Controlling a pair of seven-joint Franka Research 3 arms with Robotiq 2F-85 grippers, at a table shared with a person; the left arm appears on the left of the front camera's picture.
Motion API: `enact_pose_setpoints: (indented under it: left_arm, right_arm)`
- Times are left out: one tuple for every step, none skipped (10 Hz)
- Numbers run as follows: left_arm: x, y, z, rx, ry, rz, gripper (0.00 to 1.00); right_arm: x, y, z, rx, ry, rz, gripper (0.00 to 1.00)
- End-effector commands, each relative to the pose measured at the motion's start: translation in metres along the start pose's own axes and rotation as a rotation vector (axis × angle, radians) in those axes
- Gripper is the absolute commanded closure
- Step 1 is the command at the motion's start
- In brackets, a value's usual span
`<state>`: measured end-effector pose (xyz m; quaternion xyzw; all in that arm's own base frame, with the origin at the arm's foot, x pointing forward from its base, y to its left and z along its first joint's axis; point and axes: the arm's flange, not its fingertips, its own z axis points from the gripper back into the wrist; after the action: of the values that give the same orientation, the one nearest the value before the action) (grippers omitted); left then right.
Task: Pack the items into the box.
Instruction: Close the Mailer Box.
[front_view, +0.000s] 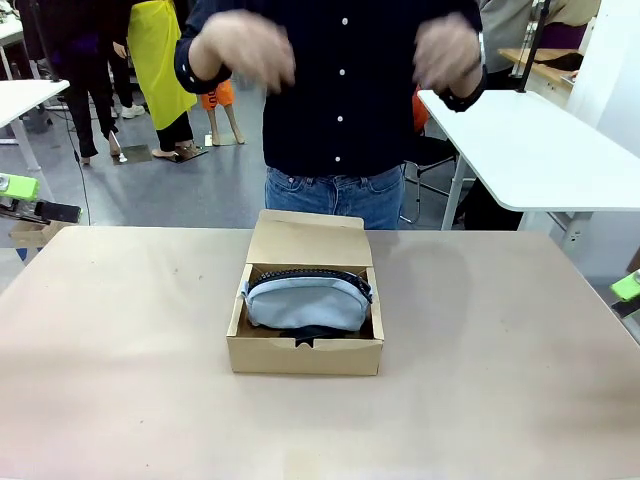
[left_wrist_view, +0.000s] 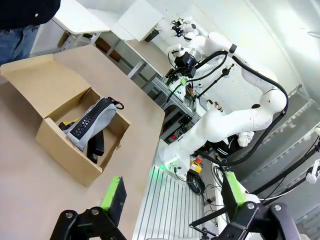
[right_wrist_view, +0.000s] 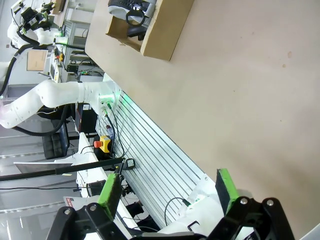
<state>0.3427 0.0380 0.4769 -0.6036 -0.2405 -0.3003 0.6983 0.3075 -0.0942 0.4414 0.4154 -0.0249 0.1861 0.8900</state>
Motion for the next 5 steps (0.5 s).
enact_pose_setpoints:
  left_arm:
    - [-0.0017, -0.0023, 0.0008, -0.006, 0.001, 0.003, 0.00]
    - [-0.0017, -0.0023, 0.0008, -0.006, 0.001, 0.003, 0.00]
    - [-0.0017, -0.0023, 0.0008, -0.006, 0.001, 0.003, 0.00]
    - [-0.0017, -0.0023, 0.0008, -0.006, 0.001, 0.003, 0.00]
    - [-0.0017, -0.0023, 0.0008, -0.006, 0.001, 0.003, 0.00]
  right_arm:
    - [-0.0017, -0.0013, 0.0031, -0.003, 0.013, 0.016, 0.00]
    - [-0.0017, -0.0013, 0.0031, -0.003, 0.013, 0.016, 0.00]
    - [-0.0017, -0.0013, 0.0031, -0.003, 0.013, 0.016, 0.00]
    - [-0.0017, -0.0013, 0.0031, -0.003, 0.013, 0.016, 0.00]
    - [-0.0017, -0.0013, 0.0031, -0.003, 0.013, 0.016, 0.00]
